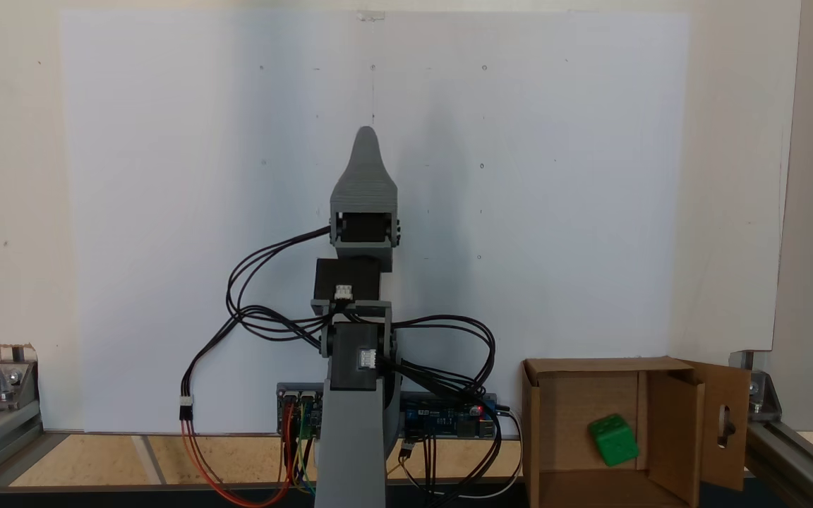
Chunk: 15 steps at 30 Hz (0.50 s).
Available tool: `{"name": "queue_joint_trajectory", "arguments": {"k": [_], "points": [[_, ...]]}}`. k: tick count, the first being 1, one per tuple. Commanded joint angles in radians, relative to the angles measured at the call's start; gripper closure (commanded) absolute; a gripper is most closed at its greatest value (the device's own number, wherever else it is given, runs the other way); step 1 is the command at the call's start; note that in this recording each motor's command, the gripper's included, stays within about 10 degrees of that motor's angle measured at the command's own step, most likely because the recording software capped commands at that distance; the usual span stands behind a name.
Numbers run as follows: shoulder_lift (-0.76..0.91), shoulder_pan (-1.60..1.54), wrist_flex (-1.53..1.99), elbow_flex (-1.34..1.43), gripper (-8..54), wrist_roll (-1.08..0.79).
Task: Grasp a green dice and put it in the bin.
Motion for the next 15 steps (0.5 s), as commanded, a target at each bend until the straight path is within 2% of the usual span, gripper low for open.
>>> {"name": "queue_joint_trajectory", "arguments": {"k": [1,15], "points": [[0.114,-0.008,-0.167,0.009,1.5,0.031],[0.114,-0.011,-0.731,0.318,2.3,0.021]]}}
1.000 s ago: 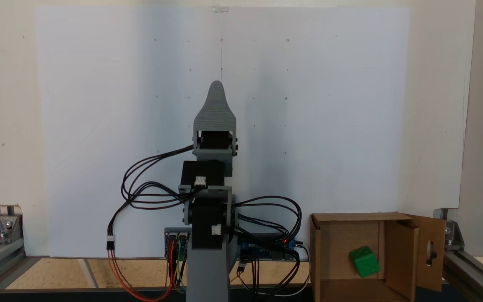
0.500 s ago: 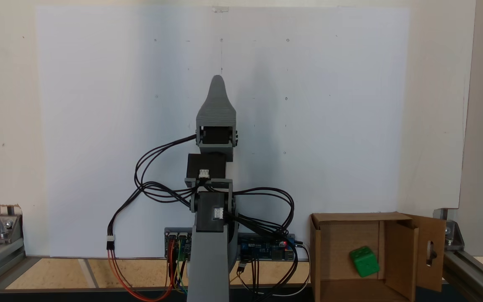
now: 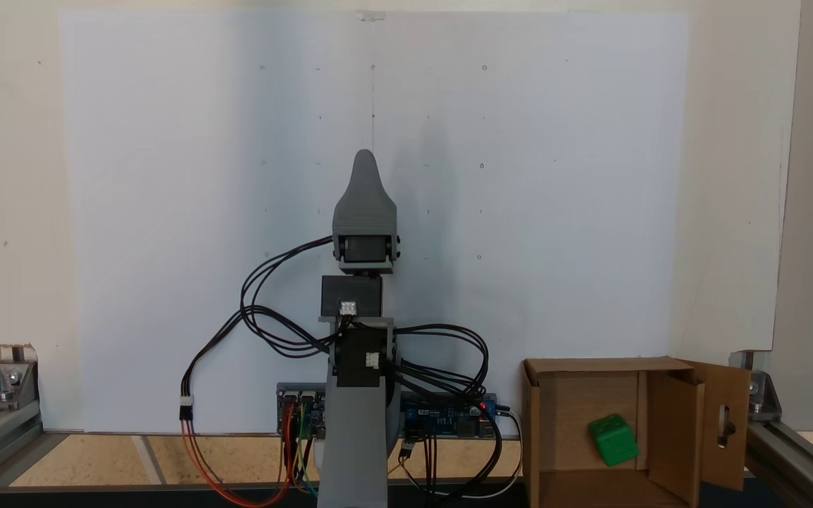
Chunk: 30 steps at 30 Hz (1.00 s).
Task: Grasp a green dice and put it in the bin.
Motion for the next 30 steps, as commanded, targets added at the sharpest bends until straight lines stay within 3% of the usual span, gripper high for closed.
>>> {"name": "queue_joint_trajectory", "arguments": {"k": [1,13,30], "points": [[0.114,-0.003,-0.167,-0.002,2.3,0.021],[0.112,0.0,-0.627,0.236,2.3,0.023],[0.107,-0.008,-0.624,0.239,0.7,0.025]]}}
